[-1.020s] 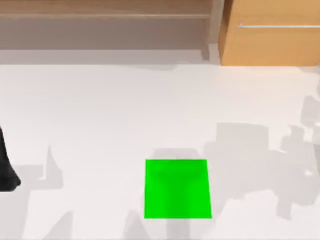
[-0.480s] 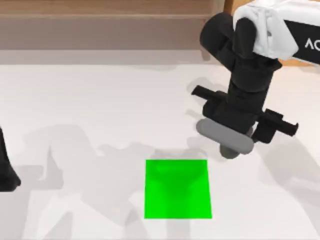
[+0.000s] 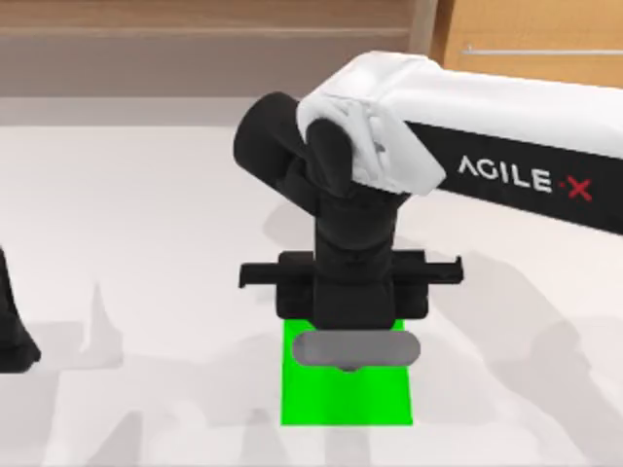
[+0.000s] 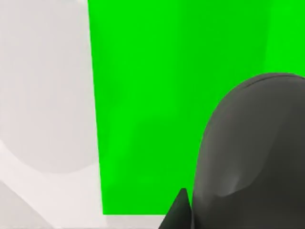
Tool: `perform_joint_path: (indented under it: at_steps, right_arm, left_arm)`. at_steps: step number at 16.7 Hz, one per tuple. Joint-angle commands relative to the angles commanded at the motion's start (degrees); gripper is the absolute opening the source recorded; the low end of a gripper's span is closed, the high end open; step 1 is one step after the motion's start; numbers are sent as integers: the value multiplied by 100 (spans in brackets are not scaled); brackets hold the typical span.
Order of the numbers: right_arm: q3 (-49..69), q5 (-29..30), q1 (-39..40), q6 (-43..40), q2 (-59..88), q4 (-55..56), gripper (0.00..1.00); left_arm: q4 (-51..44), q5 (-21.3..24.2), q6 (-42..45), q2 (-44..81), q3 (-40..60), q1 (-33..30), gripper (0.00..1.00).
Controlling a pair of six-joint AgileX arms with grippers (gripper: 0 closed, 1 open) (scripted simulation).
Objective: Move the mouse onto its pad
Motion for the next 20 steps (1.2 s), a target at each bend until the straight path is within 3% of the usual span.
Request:
perform_joint_path:
  at_steps: [7, 15, 20]
  right_arm:
    - [-55, -86, -4, 2, -4, 34, 0]
    - [-369, -592, 82, -77, 161, 273, 0]
    - [-521, -440, 47, -49, 168, 601, 0]
  left_arm:
    - [0, 0, 0, 0, 0, 0, 100]
    - [0, 0, 0, 0, 0, 0, 100]
    - [0, 0, 0, 0, 0, 0, 100]
